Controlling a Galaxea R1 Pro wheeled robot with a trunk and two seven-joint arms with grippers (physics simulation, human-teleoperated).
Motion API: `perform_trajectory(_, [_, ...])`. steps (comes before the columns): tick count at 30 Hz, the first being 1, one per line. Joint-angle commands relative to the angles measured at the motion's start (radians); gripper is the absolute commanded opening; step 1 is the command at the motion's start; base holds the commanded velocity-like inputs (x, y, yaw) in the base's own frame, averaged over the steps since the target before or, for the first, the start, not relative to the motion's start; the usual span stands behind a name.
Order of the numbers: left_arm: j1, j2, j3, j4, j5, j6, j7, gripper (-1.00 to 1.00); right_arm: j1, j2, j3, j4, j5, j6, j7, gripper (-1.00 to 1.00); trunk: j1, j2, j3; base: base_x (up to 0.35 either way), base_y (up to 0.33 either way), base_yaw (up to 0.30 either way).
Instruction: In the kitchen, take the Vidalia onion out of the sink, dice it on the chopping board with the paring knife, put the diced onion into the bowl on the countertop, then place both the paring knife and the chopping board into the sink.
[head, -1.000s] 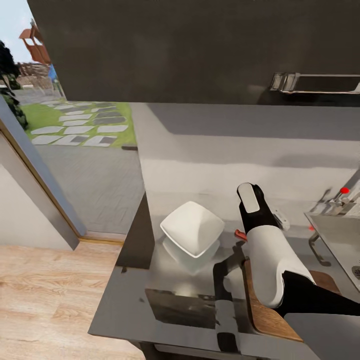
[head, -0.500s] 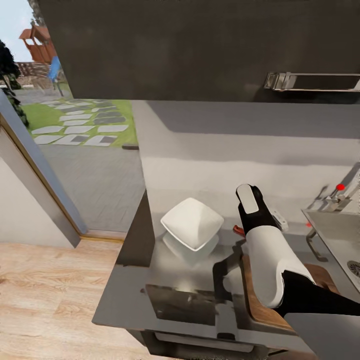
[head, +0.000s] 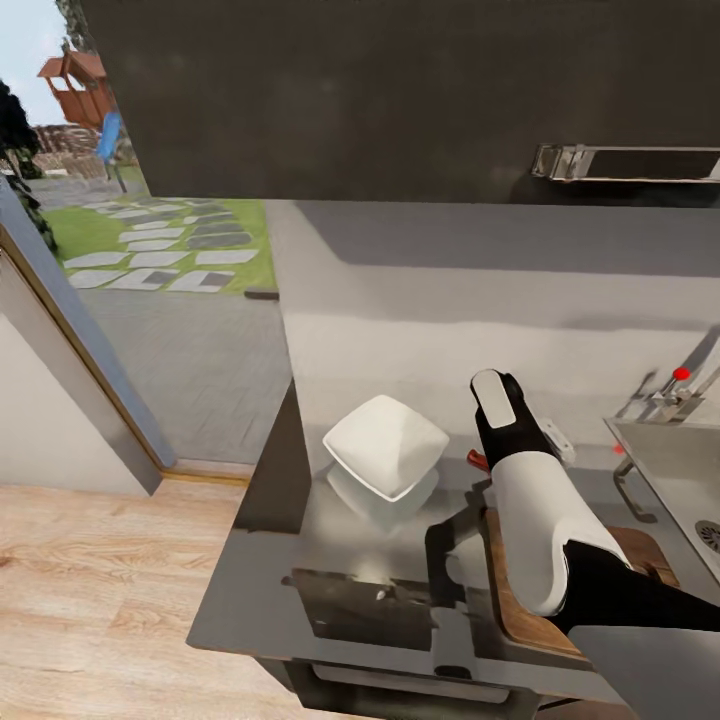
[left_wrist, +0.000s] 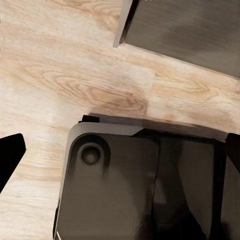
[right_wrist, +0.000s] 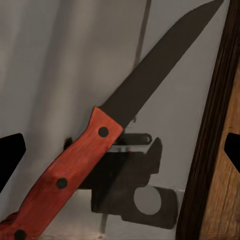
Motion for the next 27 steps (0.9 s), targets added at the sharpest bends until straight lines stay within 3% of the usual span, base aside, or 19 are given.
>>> perform_trajectory(1, [0.000, 0.001, -0.002, -0.002, 0.011, 0.002, -0.001, 1.00, -0.001, 0.001, -0.003, 0.001, -0.001, 0.010, -0.003, 1.00, 0.000, -0.001, -0.001, 0.000, 0.108, 0.000])
perform_trajectory(27, [0.000, 0.001, -0.002, -0.002, 0.010, 0.002, -0.001, 1.00, -0.001, 0.001, -0.002, 0.031, 0.000, -0.010, 0.038, 1.00, 0.000, -0.001, -0.001, 0.000, 0.030, 0.000])
